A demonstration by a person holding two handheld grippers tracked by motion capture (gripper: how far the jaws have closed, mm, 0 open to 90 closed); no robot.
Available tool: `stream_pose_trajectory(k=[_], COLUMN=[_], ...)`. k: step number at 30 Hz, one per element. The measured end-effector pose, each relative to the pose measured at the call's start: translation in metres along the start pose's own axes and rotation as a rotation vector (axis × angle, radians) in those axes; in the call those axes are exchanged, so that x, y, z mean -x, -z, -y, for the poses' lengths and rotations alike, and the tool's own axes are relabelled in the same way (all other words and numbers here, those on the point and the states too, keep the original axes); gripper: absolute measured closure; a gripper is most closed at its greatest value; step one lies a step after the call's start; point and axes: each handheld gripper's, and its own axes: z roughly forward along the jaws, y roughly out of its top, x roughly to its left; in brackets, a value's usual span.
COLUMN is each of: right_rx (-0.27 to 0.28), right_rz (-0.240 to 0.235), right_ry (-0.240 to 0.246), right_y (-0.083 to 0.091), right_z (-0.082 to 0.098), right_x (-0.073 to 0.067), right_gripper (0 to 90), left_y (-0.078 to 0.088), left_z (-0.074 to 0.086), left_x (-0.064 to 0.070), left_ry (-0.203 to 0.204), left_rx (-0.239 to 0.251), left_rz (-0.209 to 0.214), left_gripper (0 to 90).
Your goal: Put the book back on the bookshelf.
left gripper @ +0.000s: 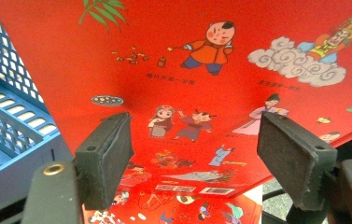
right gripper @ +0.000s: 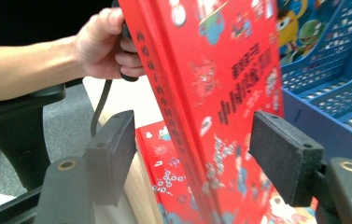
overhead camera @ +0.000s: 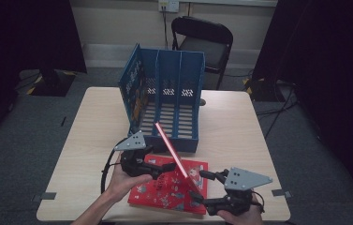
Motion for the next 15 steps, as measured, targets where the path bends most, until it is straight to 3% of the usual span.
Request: stream_pose_trajectory(k=[6,9,15], right_rx=[-0.036,-0.056,-0.088], right_rz=[-0.007,0.05,0.116], right_ry=[-0.002,0.009,0.027], right_y=[-0.028,-0.044,-0.054], right_z=[0.004,0.005,0.007], right_x=[0.003,0.004,0.007], right_gripper=[32.9,33.9,38.9], left_y=[-0.001,-0.001,-0.002], left_z=[0.0,0.0,0.0], left_x=[0.001,0.001,0.001], left_ry=[0.004,0.006,0.005], left_rx=[0.008,0.008,0.012], left_rz=[-0.012,-0.015,-0.019], left_gripper=[26.7,26.0,26.1])
